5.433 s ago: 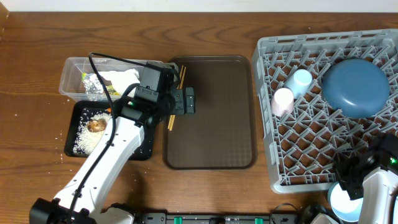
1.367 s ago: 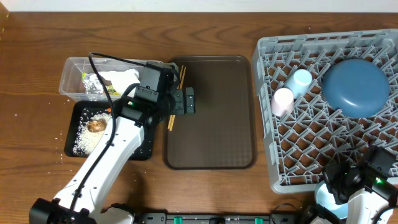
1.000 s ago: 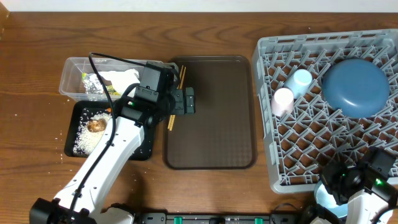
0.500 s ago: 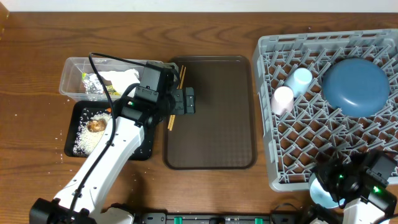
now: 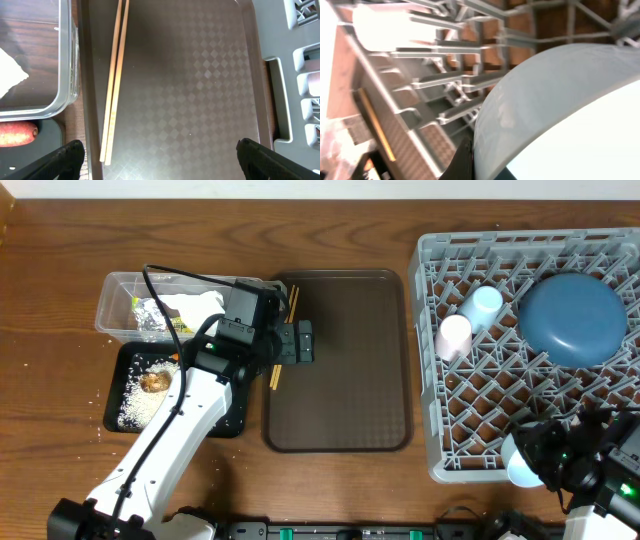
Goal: Sort waste into correct bins and load items into the dishwasher rack
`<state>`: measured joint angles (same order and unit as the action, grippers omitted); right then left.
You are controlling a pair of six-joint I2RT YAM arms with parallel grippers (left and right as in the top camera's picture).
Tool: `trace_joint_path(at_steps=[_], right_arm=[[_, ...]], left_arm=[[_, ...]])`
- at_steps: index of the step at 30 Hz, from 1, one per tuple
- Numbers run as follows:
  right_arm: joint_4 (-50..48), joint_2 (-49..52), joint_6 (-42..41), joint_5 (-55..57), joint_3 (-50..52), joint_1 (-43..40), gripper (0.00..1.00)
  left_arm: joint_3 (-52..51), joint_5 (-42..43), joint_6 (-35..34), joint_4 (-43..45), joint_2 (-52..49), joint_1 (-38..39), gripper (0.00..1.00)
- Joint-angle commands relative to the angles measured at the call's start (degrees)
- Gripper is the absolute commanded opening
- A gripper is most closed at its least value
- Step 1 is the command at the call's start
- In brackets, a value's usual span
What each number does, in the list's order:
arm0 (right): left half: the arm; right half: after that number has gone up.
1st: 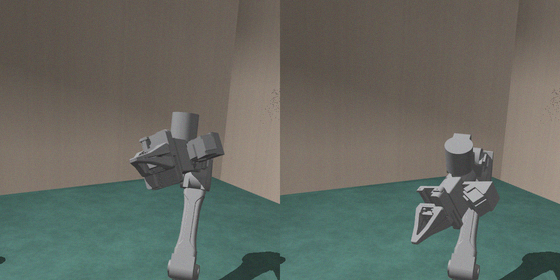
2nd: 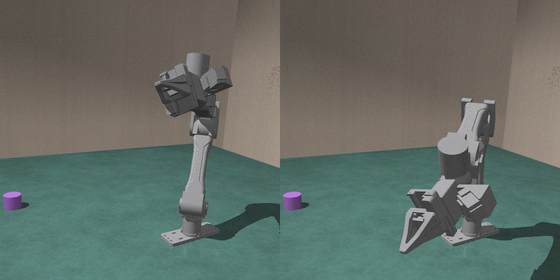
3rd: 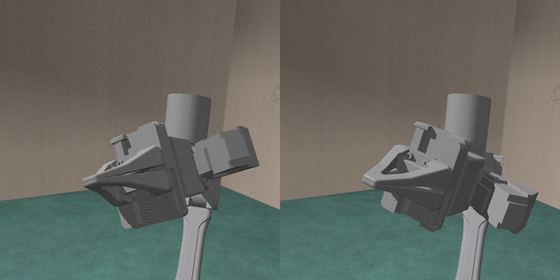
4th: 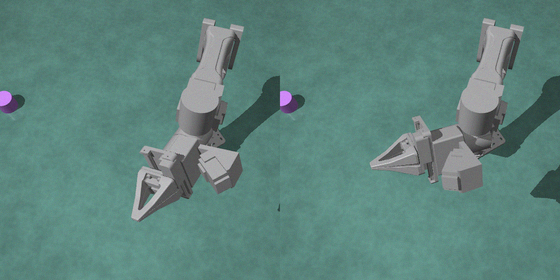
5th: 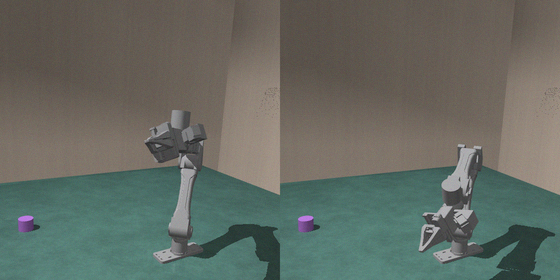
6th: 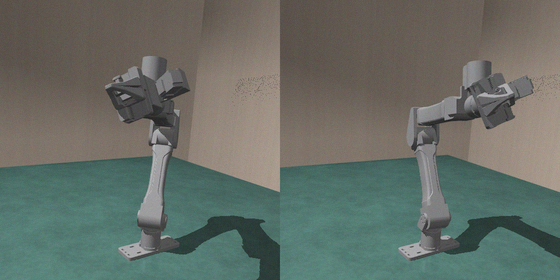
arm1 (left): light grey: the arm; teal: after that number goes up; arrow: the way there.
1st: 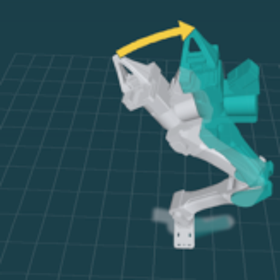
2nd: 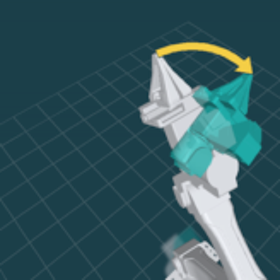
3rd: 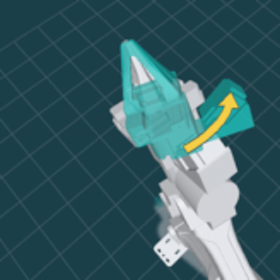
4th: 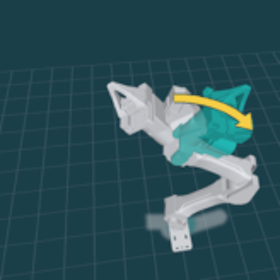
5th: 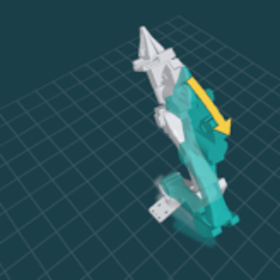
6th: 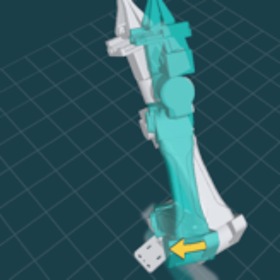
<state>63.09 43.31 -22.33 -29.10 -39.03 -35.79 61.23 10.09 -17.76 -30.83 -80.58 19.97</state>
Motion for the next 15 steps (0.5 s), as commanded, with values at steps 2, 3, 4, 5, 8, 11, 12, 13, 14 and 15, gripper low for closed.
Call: trace_joint_path(at_steps=[2, 3, 4, 5, 8, 11, 12, 13, 14, 15], right_arm=[[-0.52, -0.5, 1.42, -6.56, -2.16, 0.57, 0.01], [-0.85, -0.5, 1.42, -7.02, -2.23, 0.57, 0.01], [-1.57, -0.5, 1.42, -7.52, -2.25, 0.57, 0.01], [-2.16, -0.5, 1.44, -8.17, -2.25, 0.57, 0.01], [-4.81, -0.5, 1.66, -11.63, -2.25, 0.57, 0.01], [-7.23, -0.48, 1.64, -12.74, -2.25, 0.57, 0.01], [-8.02, -0.42, 1.66, -12.74, -2.25, 0.57, 0.01], [-8.61, -0.28, 1.86, -12.74, -2.25, 0.57, 0.01], [-9.66, -0.04, 2.12, -12.76, -2.23, 0.57, 0.01], [-10.34, 0.15, 2.27, -12.81, -2.23, 0.57, 0.01]], left_arm=[[1.51, -0.72, 0.52, 0.04, -0.55, -0.17, 0.98], [1.51, -0.72, 0.52, 0.04, -0.55, -0.15, 0.98], [1.51, -0.72, 0.55, 0.04, -0.55, -0.15, 0.98], [1.51, -0.72, 0.52, 0.04, -0.55, -0.17, 0.98], [1.51, -0.72, 0.55, 0.04, -0.55, -0.15, 0.98], [1.51, -0.72, 0.55, 0.04, -0.55, -0.17, 0.98], [1.51, -0.72, 0.55, 0.04, -0.55, -0.17, 0.98], [1.51, -0.72, 0.55, 0.04, -0.55, -0.15, 0.98], [1.51, -0.72, 0.55, 0.04, -0.55, -0.15, 0.98], [1.51, -0.72, 0.52, 0.04, -0.55, -0.15, 0.98]])
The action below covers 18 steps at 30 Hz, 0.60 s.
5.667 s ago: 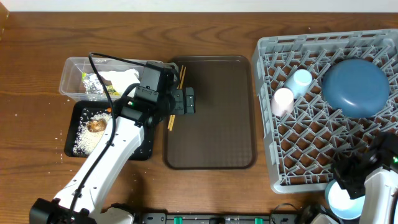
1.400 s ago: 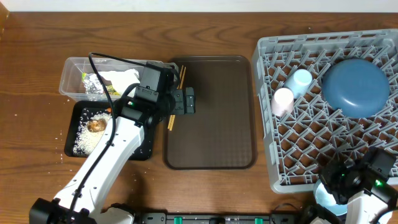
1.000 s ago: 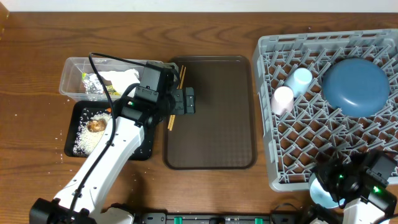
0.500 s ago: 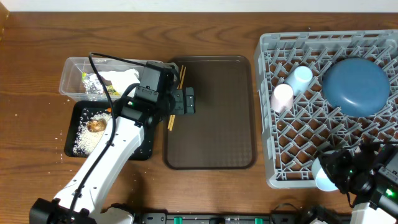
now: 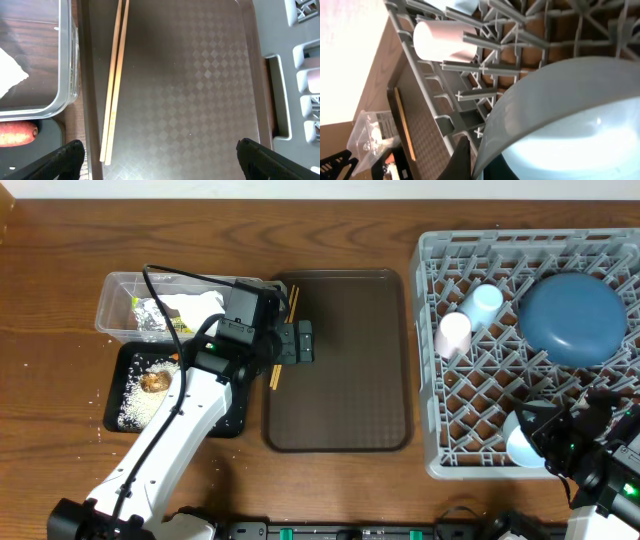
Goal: Sort waste into correct bins and load items into the dishwasher rack
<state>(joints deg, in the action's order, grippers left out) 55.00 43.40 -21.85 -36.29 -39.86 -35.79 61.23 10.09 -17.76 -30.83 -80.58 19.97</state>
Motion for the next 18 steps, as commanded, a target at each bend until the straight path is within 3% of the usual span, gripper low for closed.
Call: trace_joint_path(at_steps=[1, 5, 12, 18], right_arm=[[-3.17, 0.28, 1.81, -6.14, -1.4, 0.57, 0.01], [-5.97, 1.36, 1.18, -7.23, -1.4, 0.57, 0.01], [-6.01, 6.88, 4.59, 3.08, -1.38, 0.59, 0.01], [-8.31, 12.55, 6.27, 4.0, -1.38, 0.59, 0.01]], left_arm=[[1.51, -0.72, 0.55, 0.04, -0.55, -0.15, 0.98], [1.51, -0.72, 0.52, 0.04, -0.55, -0.15, 0.98], [1.51, -0.72, 0.55, 0.04, -0.55, -0.15, 0.98], [1.51, -0.72, 0.52, 0.04, -0.55, -0.15, 0.98]])
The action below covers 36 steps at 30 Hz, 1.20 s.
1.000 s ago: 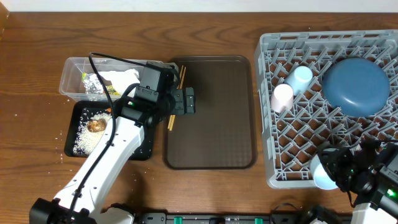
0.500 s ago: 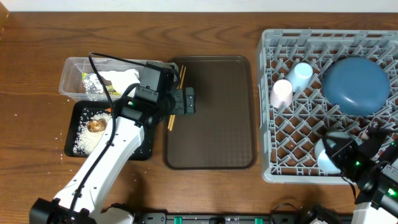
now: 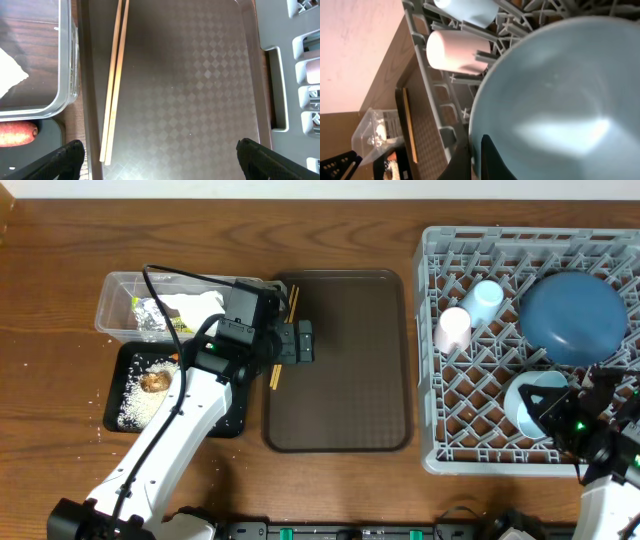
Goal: Sort waste into correct bins and load items into the dishwasher rack
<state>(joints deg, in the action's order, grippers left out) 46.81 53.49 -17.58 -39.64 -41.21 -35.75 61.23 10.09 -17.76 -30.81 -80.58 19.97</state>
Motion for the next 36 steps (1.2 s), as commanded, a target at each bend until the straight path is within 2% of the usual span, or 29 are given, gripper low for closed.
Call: trace_joint_path(at_steps=[1, 12, 19, 21, 23, 25, 28, 31, 36], right_arm=[[-0.22, 3.39, 2.01, 8.15, -0.02, 0.55, 0.01], [-0.55, 11.85, 2.03, 11.37, 0.2, 0.59, 0.01], [-2.49, 13.25, 2.01, 10.86, 0.17, 0.59, 0.03], [-2.89, 13.25, 1.99, 10.69, 0.15, 0.59, 0.09], [-2.91, 13.25, 2.01, 10.71, -0.15, 0.59, 0.23], [-2.75, 13.22, 2.01, 10.67, -0.63, 0.59, 0.41], [-1.36, 13.09, 2.01, 10.45, -2.36, 0.57, 0.54], [0.79, 13.09, 2.03, 10.23, -5.49, 0.59, 0.6], [5.11, 13.09, 2.03, 10.23, -12.48, 0.59, 0.63]], left_arm=[[1.51, -0.72, 0.52, 0.02, -0.55, -0.15, 0.98], [1.51, -0.72, 0.55, 0.02, -0.55, -0.15, 0.98], [1.51, -0.72, 0.55, 0.02, -0.55, -0.15, 0.98], [1.51, -0.72, 0.52, 0.02, -0.55, -0.17, 0.98], [1.51, -0.72, 0.52, 0.02, -0.55, -0.15, 0.98], [1.51, -0.72, 0.55, 0.02, -0.55, -0.15, 0.98], [1.51, -0.72, 0.55, 0.02, -0.55, -0.15, 0.98], [1.51, -0.72, 0.52, 0.02, -0.55, -0.15, 0.98], [1.51, -0.72, 0.55, 0.02, -0.55, -0.15, 0.98]])
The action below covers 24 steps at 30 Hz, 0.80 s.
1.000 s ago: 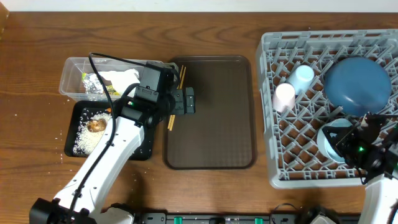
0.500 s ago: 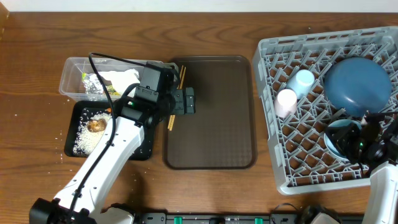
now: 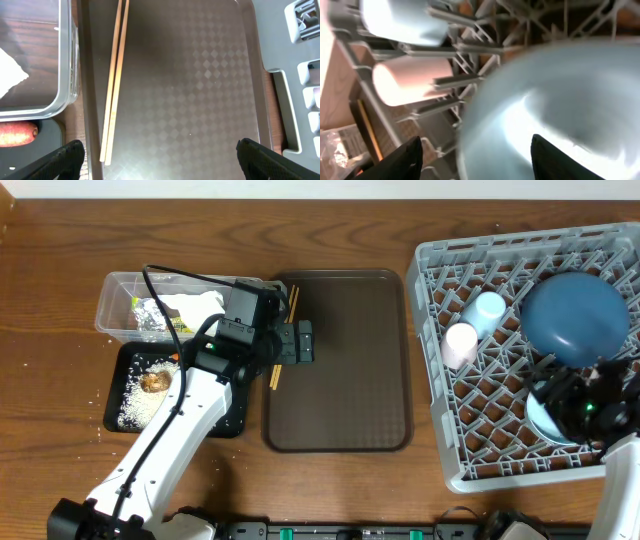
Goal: Sort waste into correct bins and load items into the dishwasher rack
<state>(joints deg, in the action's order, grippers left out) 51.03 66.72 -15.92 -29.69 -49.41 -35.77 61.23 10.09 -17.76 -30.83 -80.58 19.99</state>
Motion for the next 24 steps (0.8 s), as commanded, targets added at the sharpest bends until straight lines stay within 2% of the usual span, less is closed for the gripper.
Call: trace_joint_path(at_steps=[1, 7, 11, 13, 15, 18, 24], right_arm=[[1.73, -0.13, 0.37, 0.28, -5.84, 0.61, 0.63], [8.44, -0.13, 0.87, 1.11, -14.01, 0.59, 0.67], [15.08, -0.11, 0.98, 12.61, -19.3, 0.59, 0.69], [18.12, -0.11, 0.09, 21.09, -20.44, 0.59, 0.68], [19.56, -0.02, -0.87, 26.91, -20.35, 0.59, 0.61], [19.26, 0.59, -1.33, 28.48, -20.15, 0.59, 0.51], [19.96, 5.35, -1.38, 29.92, -20.13, 0.55, 0.51]], left_arm=[[1.51, -0.72, 0.52, 0.04, -0.55, -0.2, 0.98], [1.51, -0.72, 0.55, 0.04, -0.55, -0.17, 0.98], [1.51, -0.72, 0.55, 0.04, -0.55, -0.2, 0.98], [1.51, -0.72, 0.52, 0.04, -0.55, -0.17, 0.98], [1.51, -0.72, 0.52, 0.04, -0.55, -0.17, 0.98], [1.51, -0.72, 0.52, 0.04, -0.55, -0.17, 0.98], [1.51, -0.72, 0.55, 0.04, -0.55, -0.17, 0.98]])
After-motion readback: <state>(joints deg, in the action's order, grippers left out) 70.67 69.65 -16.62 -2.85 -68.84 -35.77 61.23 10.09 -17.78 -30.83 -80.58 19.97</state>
